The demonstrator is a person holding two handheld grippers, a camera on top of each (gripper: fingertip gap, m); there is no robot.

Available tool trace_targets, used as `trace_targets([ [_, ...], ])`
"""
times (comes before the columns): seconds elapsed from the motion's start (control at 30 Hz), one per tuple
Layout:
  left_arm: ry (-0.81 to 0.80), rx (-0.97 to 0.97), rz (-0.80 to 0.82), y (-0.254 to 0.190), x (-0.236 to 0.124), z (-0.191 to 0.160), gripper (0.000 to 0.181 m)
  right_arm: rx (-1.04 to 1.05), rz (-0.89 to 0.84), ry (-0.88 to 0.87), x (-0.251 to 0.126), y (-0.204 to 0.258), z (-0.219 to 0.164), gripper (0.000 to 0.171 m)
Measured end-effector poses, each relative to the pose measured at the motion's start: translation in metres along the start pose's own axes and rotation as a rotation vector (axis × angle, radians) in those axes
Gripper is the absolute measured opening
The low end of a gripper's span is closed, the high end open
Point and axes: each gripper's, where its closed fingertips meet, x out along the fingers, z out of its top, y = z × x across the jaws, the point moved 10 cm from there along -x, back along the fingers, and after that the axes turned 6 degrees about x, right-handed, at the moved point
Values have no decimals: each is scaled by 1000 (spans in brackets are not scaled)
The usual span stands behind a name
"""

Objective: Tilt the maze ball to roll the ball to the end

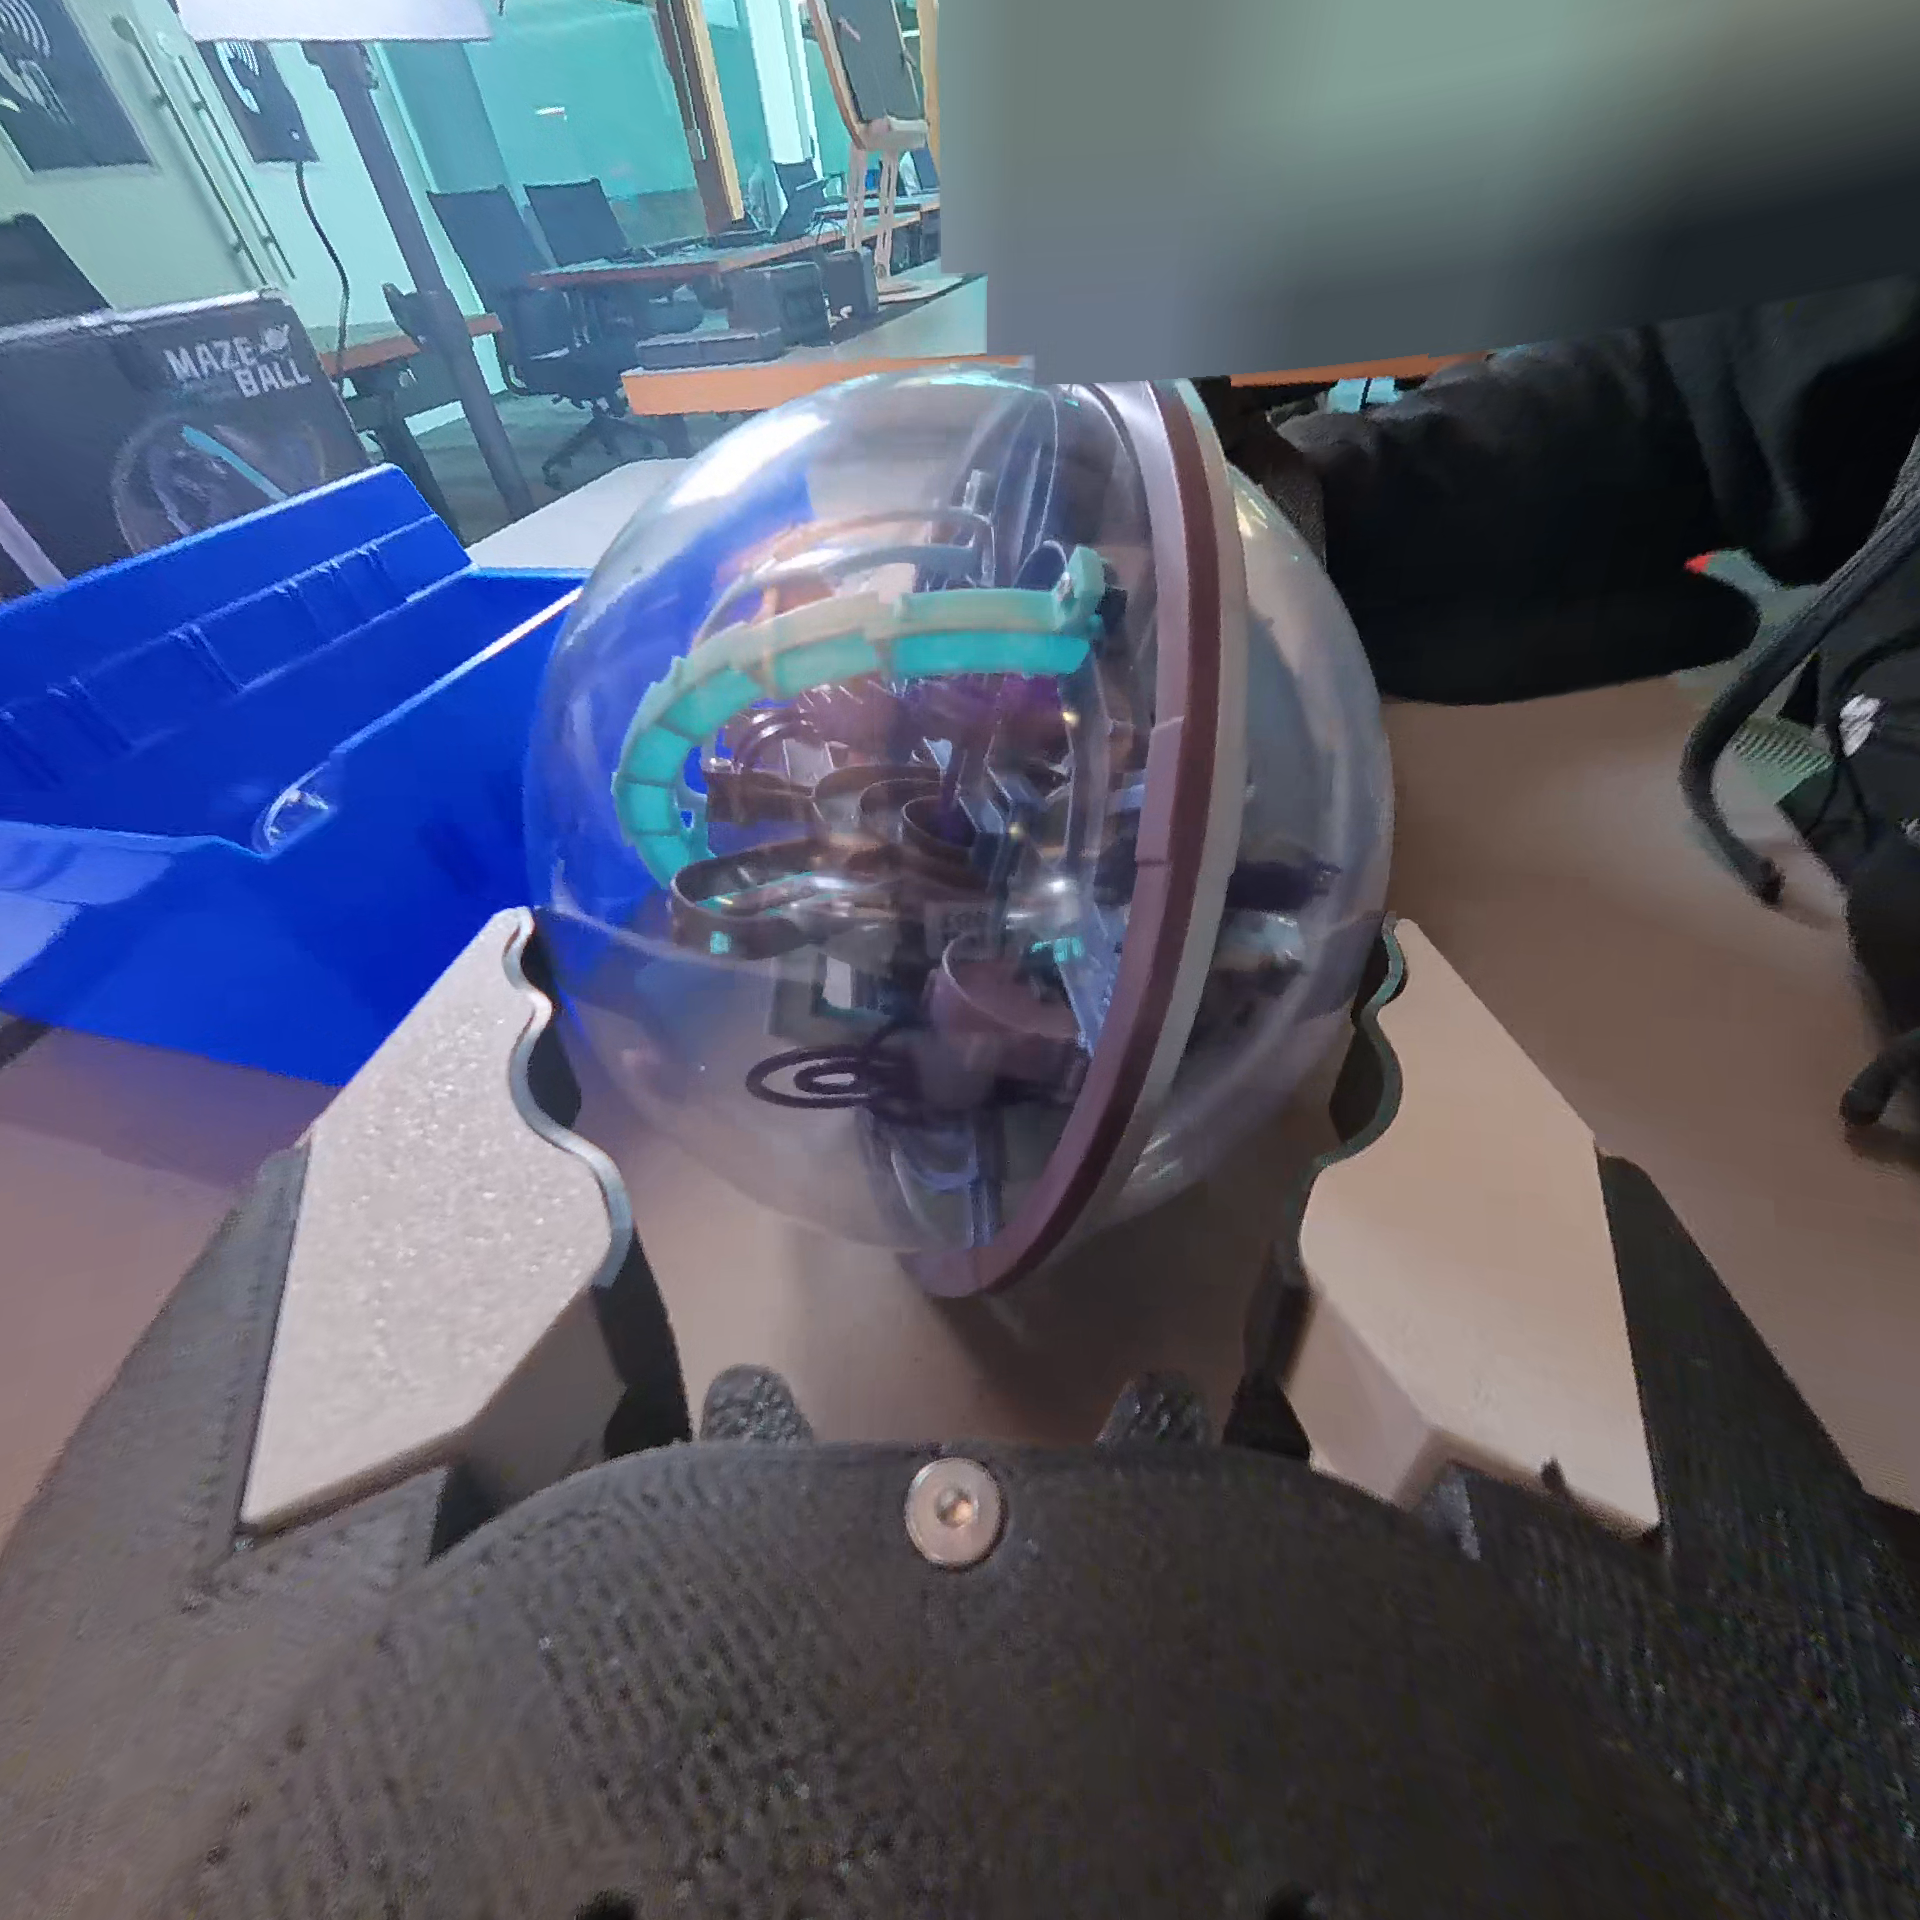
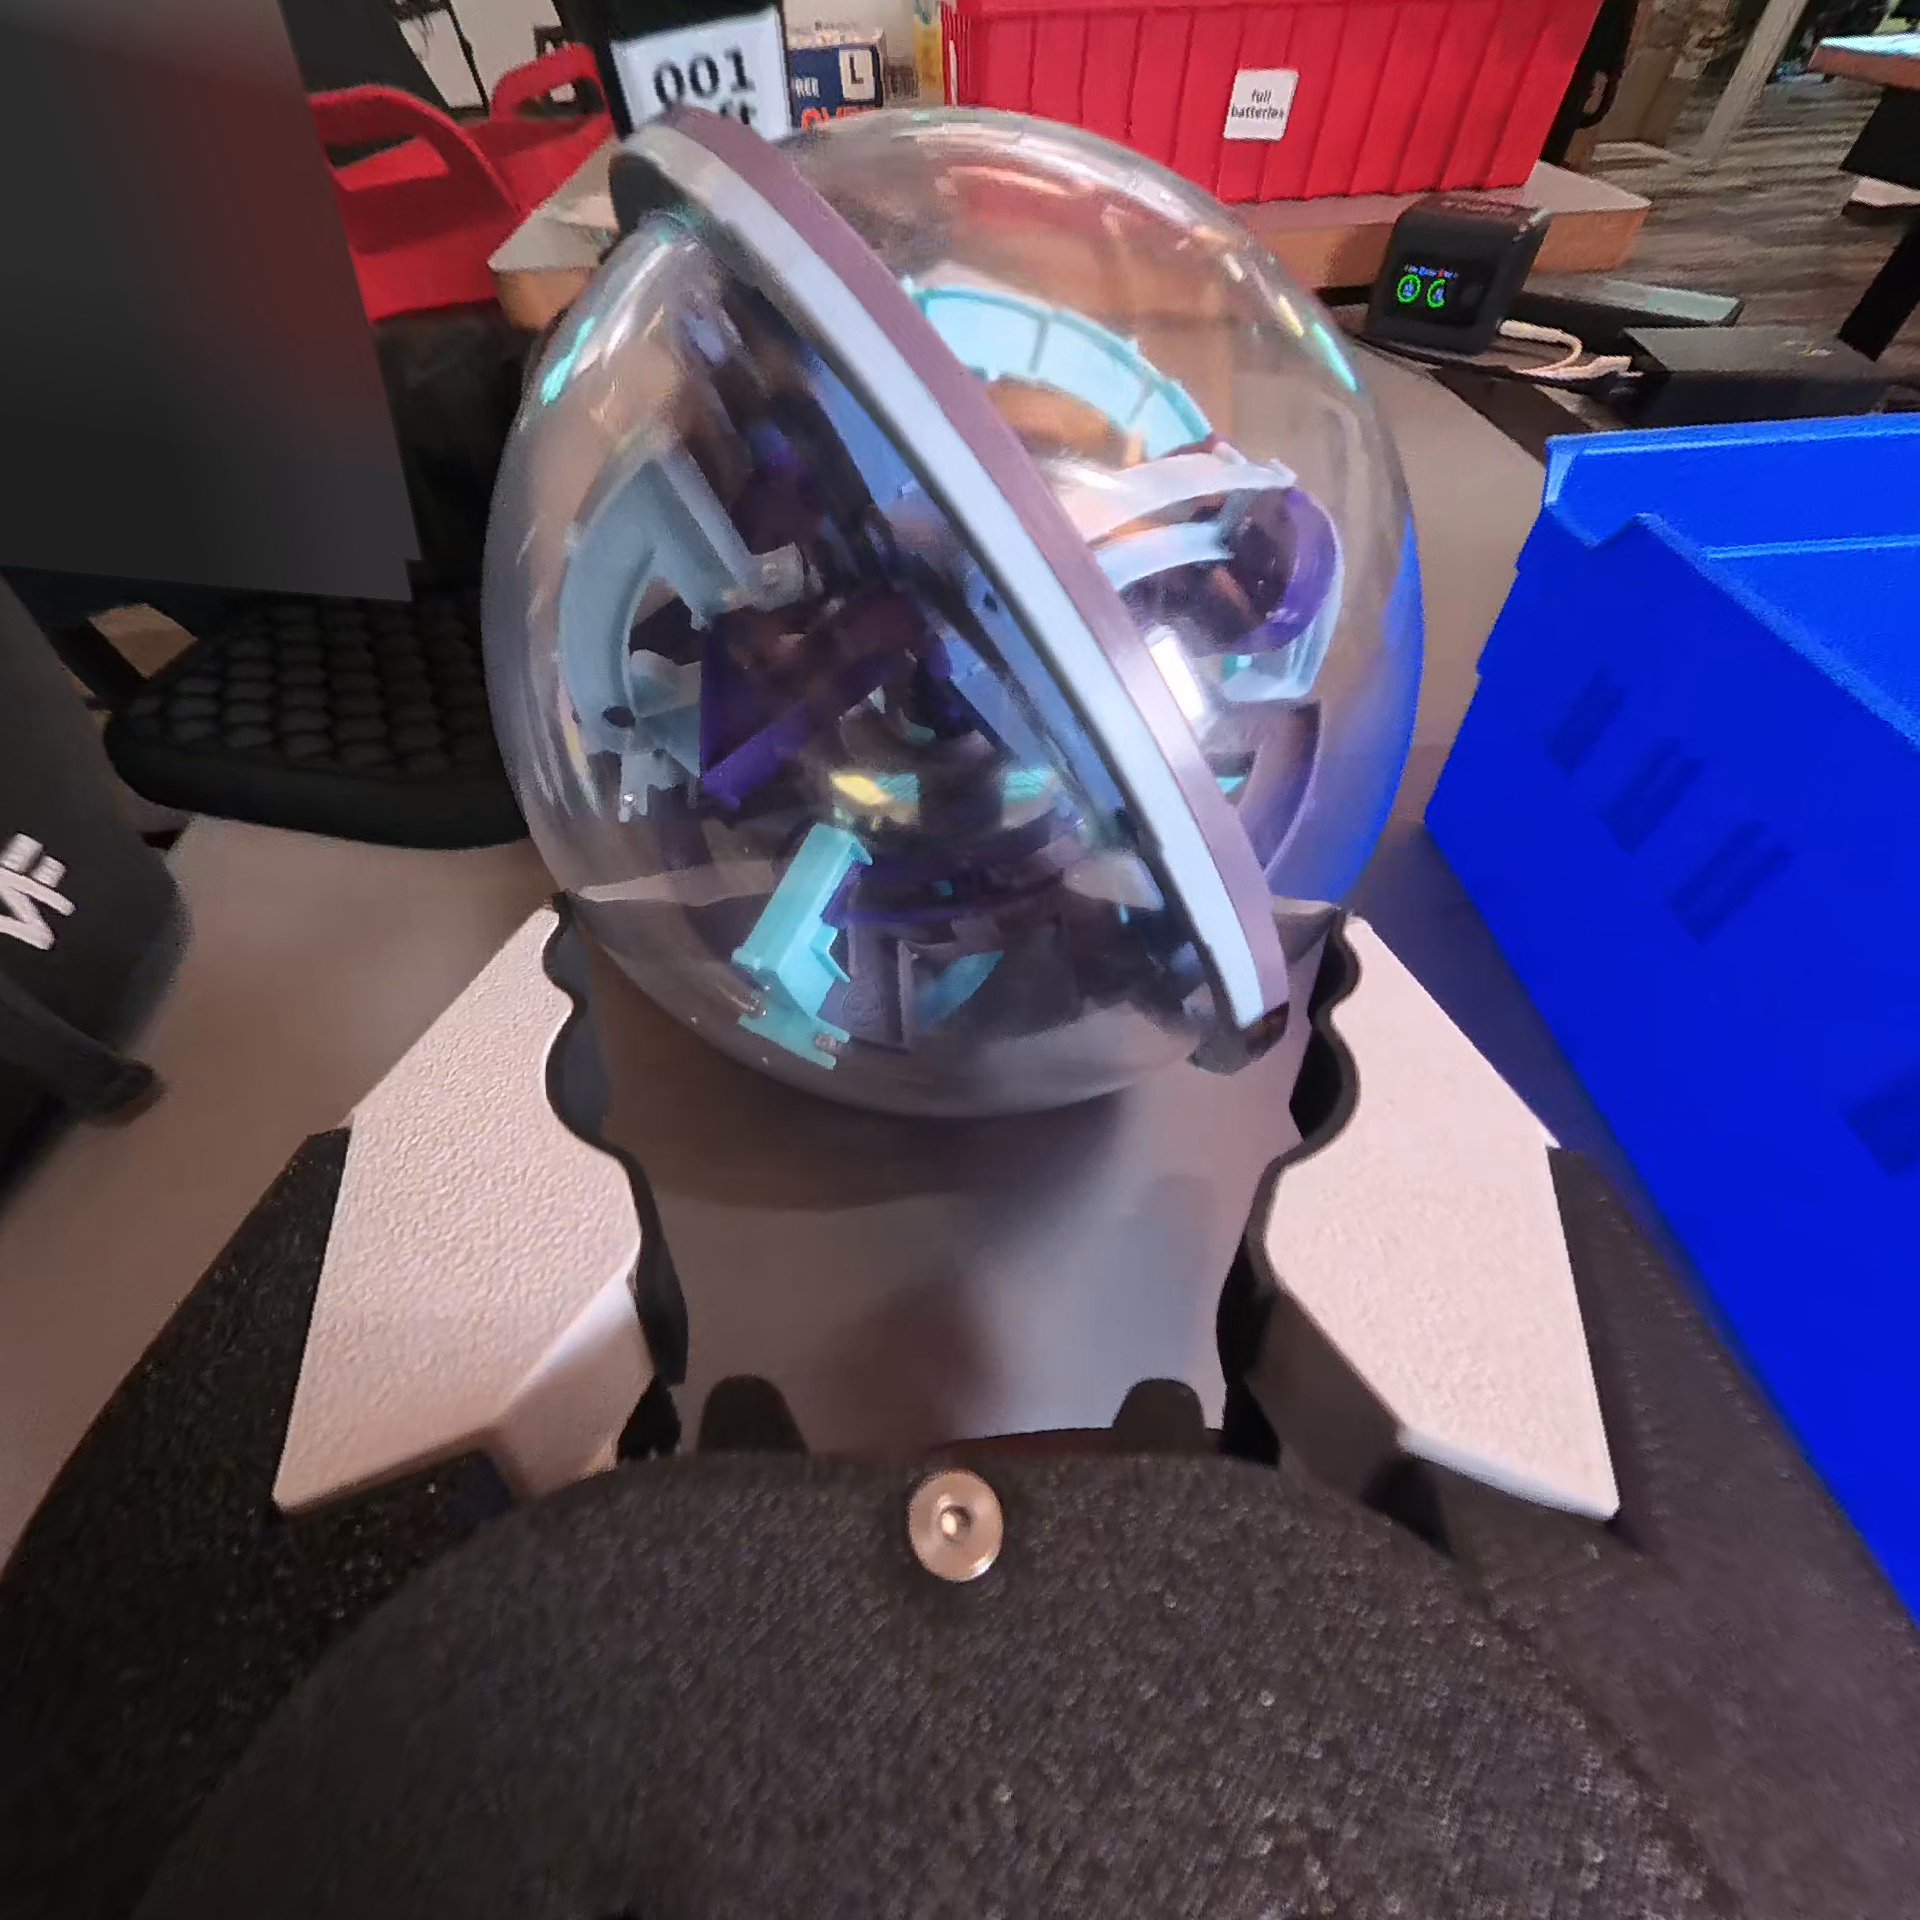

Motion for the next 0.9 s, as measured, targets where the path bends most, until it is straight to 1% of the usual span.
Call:
trace_targets([
  [0.07, -12, -43, -9, 0, 1, 0, 147, 20, 10, -15, -2, 0, 2, 135],
  [0.23, -10, -68, -14, -3, 5, 2, 147, 15, 3, -23, -7, 3, 1, 135],
  [0.43, -15, -175, -48, -10, 13, 4, 147, 38, -8, -54, -20, 12, 5, 137],
  [0.57, -24, -197, -82, -12, 14, -1, 146, 14, -39, -60, -25, 19, 9, 137],
  [0.7, -38, -210, -87, -11, 14, -2, 144, -10, -66, -51, -28, 20, 3, 135],
  [0.9, -54, -246, -85, -9, 15, -3, 143, -64, -101, -9, -23, 19, -2, 137],
])
